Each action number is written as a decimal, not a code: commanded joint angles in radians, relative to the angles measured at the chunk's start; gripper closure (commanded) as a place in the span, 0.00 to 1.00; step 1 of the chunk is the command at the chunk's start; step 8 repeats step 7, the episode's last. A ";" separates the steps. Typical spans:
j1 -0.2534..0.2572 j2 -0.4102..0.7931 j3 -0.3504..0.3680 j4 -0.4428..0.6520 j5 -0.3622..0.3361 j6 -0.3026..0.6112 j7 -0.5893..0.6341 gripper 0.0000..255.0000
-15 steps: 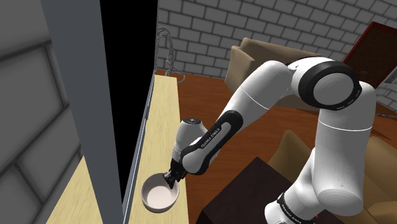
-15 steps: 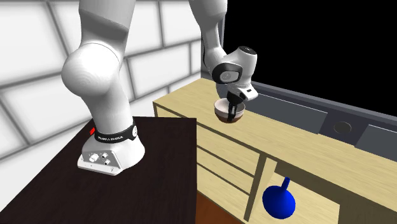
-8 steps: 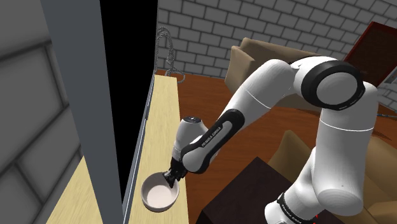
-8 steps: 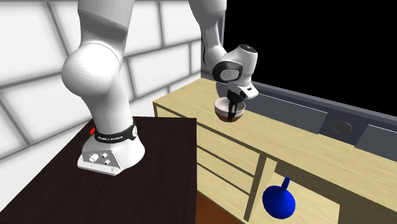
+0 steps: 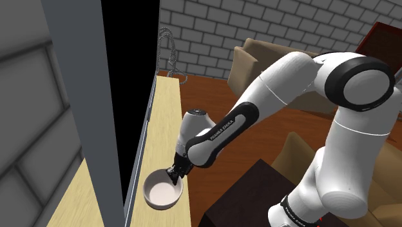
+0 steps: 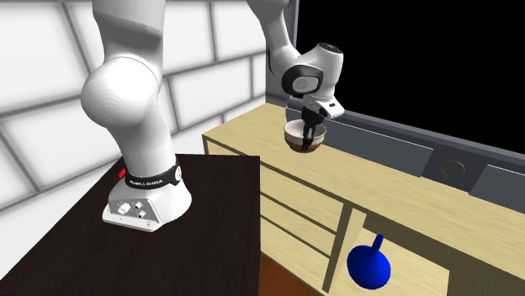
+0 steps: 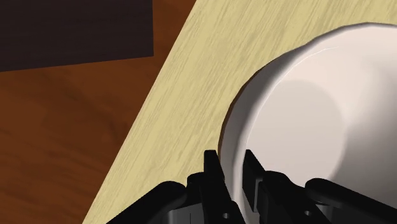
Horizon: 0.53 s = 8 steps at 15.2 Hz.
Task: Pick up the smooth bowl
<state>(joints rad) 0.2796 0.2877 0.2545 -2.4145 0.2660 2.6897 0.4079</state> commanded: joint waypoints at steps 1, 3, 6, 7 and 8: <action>-0.001 -0.028 0.001 -0.001 0.001 -0.026 0.004 1.00; -0.003 -0.055 0.002 -0.002 0.001 -0.052 0.008 1.00; -0.005 -0.084 0.003 -0.003 0.003 -0.080 0.011 1.00; -0.005 -0.084 0.003 -0.003 0.002 -0.080 0.011 1.00; -0.005 -0.084 0.003 -0.003 0.002 -0.080 0.011 1.00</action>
